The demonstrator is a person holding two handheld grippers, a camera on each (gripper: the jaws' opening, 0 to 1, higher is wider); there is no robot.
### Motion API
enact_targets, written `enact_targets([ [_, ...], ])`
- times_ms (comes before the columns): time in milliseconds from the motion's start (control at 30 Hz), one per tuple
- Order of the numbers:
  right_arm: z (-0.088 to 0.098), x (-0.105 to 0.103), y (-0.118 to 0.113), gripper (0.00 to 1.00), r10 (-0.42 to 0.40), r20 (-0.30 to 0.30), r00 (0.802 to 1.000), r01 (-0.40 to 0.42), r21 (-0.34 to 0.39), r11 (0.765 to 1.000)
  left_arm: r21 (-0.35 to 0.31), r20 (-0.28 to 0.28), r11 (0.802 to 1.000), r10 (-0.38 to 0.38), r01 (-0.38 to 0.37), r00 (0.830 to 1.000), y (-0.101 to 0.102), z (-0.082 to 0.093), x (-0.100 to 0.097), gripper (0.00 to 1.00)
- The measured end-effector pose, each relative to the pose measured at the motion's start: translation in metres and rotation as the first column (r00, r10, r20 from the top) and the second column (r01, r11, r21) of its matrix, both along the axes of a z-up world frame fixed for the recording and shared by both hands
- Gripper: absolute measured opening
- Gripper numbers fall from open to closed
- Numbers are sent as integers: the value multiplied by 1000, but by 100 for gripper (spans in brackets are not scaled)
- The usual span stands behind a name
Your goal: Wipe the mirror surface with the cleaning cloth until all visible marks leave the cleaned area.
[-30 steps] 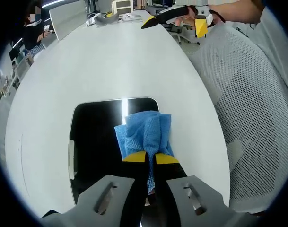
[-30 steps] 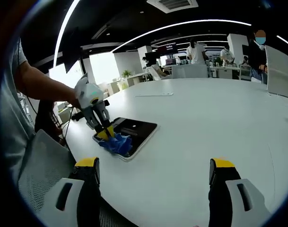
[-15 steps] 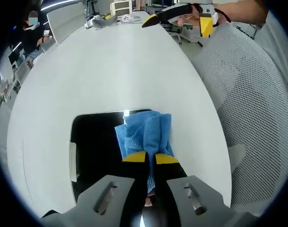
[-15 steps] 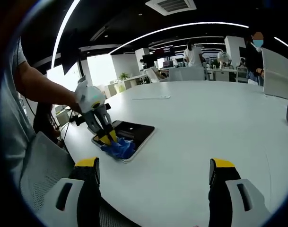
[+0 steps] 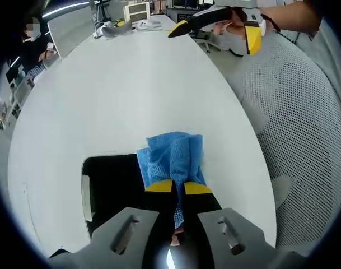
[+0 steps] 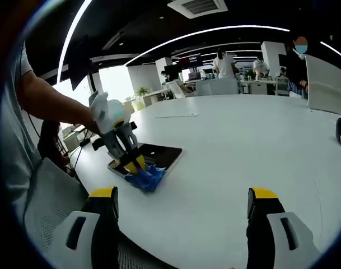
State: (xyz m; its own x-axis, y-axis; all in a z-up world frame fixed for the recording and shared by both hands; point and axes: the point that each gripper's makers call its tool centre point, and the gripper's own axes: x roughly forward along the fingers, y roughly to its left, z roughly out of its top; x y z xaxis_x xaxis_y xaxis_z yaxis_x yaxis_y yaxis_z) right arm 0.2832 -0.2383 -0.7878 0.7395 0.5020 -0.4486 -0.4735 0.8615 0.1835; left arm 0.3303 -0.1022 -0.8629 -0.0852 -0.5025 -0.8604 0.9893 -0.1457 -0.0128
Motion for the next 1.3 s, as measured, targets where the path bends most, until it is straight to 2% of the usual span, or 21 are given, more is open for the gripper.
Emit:
enact_targets([
  [233, -2, -5, -6, 95, -6, -5, 1000, 6, -18, 1000, 5, -4, 1000, -22, 22, 1000, -7, 0, 0, 2],
  [333, -2, -8, -6, 98, -9, -9, 1000, 9, -3, 1000, 6, -2, 1000, -22, 22, 1000, -12, 0, -1, 2],
  [600, -7, -14, -3, 98, 32, -15, 999, -32, -62, 998, 5, -5, 1000, -25, 25, 1000, -22, 0, -2, 2],
  [933, -12, -15, -8, 98, 27, -29, 999, -29, -84, 996, 1, -15, 999, -32, 32, 999, -22, -1, -2, 2],
  [1300, -12, -16, -5, 98, 38, -30, 999, -40, -67, 997, -5, -35, 999, -32, 32, 999, -20, 0, 5, 2],
])
